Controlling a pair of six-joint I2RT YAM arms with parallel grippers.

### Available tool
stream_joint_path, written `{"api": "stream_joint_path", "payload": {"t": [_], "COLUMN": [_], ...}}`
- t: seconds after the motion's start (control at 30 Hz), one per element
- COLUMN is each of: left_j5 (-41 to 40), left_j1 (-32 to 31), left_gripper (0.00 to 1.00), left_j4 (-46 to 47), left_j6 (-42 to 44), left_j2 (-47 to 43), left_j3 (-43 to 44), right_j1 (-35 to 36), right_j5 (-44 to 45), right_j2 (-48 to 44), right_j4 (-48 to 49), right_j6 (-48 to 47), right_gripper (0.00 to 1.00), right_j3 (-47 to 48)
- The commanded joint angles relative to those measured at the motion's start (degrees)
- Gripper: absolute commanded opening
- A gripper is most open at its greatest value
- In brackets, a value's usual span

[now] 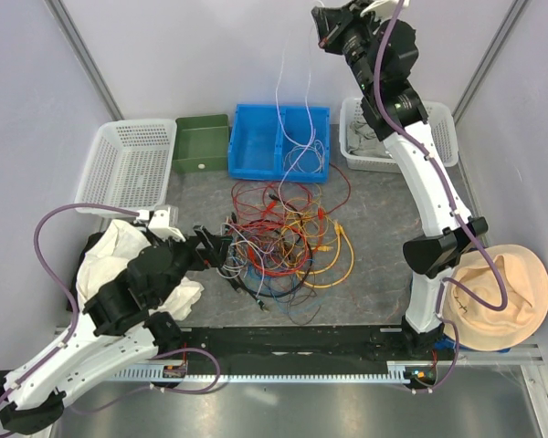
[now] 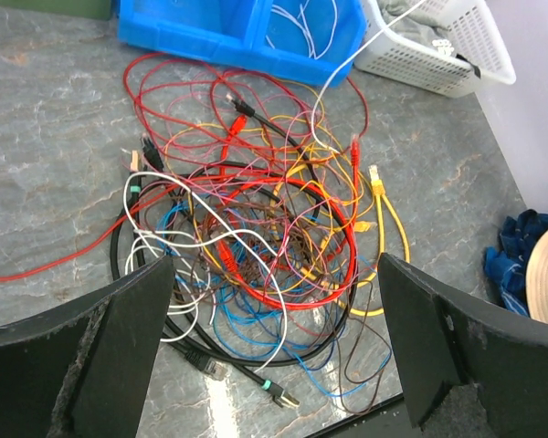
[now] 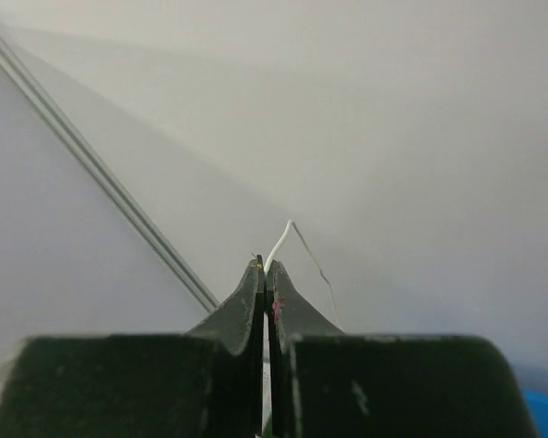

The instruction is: Untangle the cables

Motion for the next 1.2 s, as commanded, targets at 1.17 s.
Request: {"api": "stream_joint_path", "payload": {"t": [1.17], "left_j5": [4.28], "left_j1": [0.21], "left_gripper": [1.0], "left_j4": [0.75], "left_j6": [-7.82], "left_j2": [0.46], "left_j3": [-4.33], "right_j1": [-0.3], "right_j5": [1.4], "right_j2": [1.34], "right_j4": [15.88], "right_j6": [0.5], "right_gripper": [0.0], "right_j3": [-2.3]}}
